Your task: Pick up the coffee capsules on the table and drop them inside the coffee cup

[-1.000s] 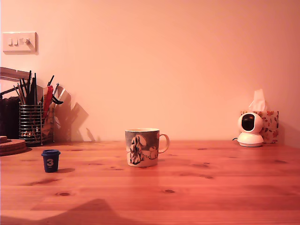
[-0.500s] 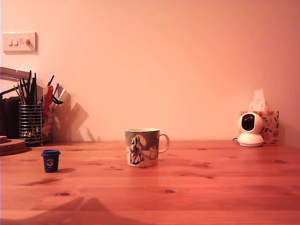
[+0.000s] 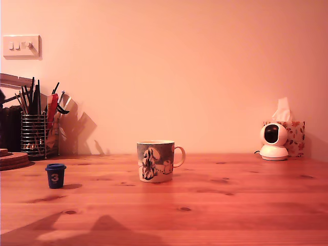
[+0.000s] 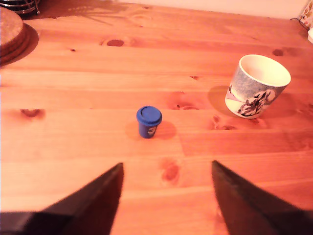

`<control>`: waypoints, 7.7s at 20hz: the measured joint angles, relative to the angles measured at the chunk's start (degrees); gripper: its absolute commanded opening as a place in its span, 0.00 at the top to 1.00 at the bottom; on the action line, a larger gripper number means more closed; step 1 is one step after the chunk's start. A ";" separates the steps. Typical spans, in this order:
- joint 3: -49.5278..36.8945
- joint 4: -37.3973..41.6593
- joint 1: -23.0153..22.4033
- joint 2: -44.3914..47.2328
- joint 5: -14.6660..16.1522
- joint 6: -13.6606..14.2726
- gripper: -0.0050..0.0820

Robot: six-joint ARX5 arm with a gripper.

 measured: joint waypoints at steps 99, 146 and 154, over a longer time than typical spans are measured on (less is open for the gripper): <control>31.76 7.65 -3.21 52.43 17.27 19.93 0.73; 82.42 -30.27 -13.22 85.09 18.60 31.39 0.73; 82.42 -30.16 -13.22 85.09 16.68 31.41 0.73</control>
